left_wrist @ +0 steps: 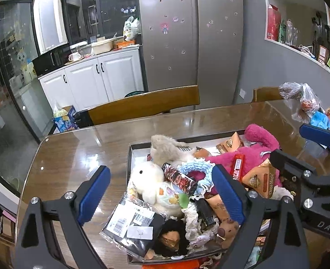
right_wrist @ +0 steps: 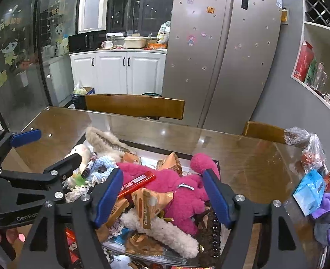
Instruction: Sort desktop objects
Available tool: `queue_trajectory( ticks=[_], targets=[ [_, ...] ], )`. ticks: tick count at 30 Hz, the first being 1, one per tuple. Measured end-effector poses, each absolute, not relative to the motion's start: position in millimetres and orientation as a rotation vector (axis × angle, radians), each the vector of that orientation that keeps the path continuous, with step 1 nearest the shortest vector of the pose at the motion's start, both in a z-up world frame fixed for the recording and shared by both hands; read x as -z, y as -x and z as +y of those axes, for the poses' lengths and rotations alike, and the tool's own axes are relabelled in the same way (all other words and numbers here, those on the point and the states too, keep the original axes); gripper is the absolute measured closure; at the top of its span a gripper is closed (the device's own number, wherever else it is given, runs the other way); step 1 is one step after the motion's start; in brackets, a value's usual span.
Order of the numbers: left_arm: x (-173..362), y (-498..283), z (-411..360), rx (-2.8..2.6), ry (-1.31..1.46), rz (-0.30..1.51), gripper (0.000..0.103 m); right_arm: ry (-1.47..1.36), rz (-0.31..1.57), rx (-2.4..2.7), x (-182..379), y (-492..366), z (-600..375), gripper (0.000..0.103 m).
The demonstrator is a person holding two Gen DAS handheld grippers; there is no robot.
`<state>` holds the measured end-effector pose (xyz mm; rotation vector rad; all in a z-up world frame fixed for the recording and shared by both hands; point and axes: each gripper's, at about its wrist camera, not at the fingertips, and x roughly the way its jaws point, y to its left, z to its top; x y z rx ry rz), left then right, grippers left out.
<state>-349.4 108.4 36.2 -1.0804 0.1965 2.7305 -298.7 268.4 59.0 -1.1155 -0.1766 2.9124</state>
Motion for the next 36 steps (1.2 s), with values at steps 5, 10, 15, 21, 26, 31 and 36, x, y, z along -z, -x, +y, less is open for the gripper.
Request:
queue_trajectory(
  ticks=[5, 10, 15, 21, 26, 31, 36],
  targets=[
    [-37.4, 349.8, 103.7, -2.735, 1.093, 0.174, 0.010, 1.110, -0.179, -2.924, -63.4, 295.0, 266.9, 0.028],
    [-39.7, 348.0, 97.3, -2.719, 1.094, 0.114, 0.010, 1.119, -0.197, -2.938, -63.4, 293.4, 262.9, 0.028],
    [-43.6, 337.2, 93.5, -2.726, 1.101, 0.091, 0.010, 1.115, -0.192, -2.952, -67.1, 289.7, 259.1, 0.028],
    [-53.2, 310.3, 86.1, -2.731, 1.075, 0.056, 0.010, 1.088, -0.172, -2.983, -77.5, 272.7, 256.0, 0.028],
    [-62.5, 272.4, 80.0, -2.753, 1.059, 0.062, 0.010, 1.073, -0.182, -3.005, -84.8, 247.0, 250.0, 0.028],
    [-93.9, 217.3, 73.7, -2.840, 0.997, 0.028, 0.010, 1.010, -0.193, -3.001, -101.7, 204.8, 240.8, 0.028],
    [-114.8, 137.4, 62.1, -2.924, 0.915, -0.063, 0.000, 0.930, -0.088, -2.982, -132.5, 141.8, 241.2, 0.020]
  ],
)
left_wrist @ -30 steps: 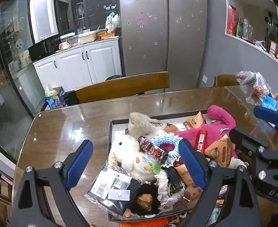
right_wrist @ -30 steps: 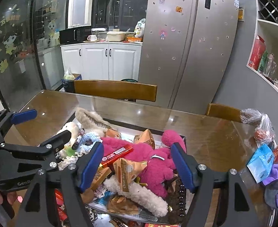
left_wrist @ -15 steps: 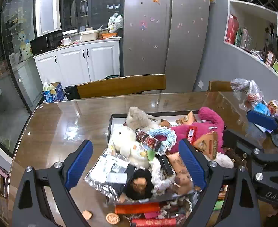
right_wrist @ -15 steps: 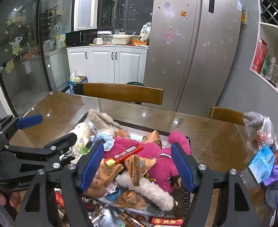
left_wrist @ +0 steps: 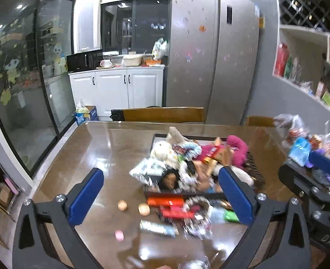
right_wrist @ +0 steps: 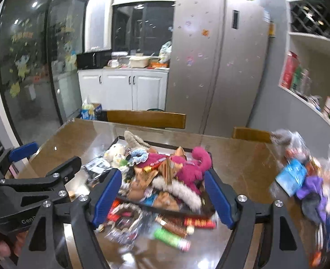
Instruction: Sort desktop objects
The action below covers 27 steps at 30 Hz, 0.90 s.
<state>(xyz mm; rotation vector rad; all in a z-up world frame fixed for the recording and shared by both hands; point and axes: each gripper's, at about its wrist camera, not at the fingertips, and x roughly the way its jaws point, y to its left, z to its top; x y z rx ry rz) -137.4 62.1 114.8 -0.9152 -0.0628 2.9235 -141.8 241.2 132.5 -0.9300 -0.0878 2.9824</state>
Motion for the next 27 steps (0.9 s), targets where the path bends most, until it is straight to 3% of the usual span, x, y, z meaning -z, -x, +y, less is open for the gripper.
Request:
queue_trajectory(
  ticks=[5, 13, 27],
  targets=[
    [-90.0, 62.7, 53.6, -2.897, 0.973, -0.109, 0.000, 0.903, 0.079, -2.962, -121.8, 62.0, 252.9, 0.015],
    [-81.3, -12.3, 57.9, -2.831, 0.953, -0.059, 0.000, 1.002, -0.003, -2.863, -77.9, -3.9, 252.9, 0.015],
    [-112.1, -54.8, 66.5, -2.834, 0.856, 0.026, 0.000, 0.960, -0.053, -2.862, -86.6, -32.9, 245.8, 0.015]
  ],
)
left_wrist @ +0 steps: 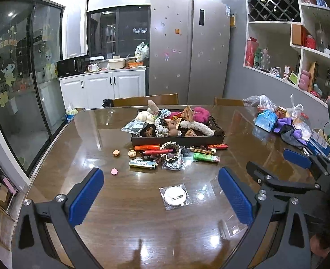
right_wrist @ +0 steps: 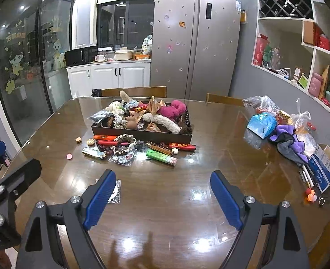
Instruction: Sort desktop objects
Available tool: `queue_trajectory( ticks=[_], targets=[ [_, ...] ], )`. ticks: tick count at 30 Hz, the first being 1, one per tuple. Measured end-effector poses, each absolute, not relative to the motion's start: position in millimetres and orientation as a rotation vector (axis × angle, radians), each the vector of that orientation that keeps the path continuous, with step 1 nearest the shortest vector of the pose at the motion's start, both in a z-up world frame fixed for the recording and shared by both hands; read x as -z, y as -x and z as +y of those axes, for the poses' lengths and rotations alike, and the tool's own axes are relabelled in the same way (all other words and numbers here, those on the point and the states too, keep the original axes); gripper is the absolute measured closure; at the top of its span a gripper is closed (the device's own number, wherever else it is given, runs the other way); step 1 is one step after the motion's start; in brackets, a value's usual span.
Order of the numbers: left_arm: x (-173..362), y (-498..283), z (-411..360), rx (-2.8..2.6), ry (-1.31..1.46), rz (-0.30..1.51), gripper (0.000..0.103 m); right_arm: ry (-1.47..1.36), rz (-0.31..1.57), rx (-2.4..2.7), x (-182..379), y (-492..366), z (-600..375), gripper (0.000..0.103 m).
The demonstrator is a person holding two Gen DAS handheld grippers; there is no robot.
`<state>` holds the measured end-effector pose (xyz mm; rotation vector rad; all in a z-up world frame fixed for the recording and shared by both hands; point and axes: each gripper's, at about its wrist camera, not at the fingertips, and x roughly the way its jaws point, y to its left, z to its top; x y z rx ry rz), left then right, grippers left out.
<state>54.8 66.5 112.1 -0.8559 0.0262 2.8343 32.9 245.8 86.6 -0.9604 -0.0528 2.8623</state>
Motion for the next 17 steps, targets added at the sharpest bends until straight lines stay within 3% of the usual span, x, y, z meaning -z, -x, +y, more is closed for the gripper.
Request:
queue_trajectory(
  ticks=[17],
  targets=[
    [-110.7, -50.3, 54.7, -2.862, 0.905, -0.012, 0.000, 0.955, -0.092, -2.876, -89.0, -39.1, 238.6, 0.015]
  ],
)
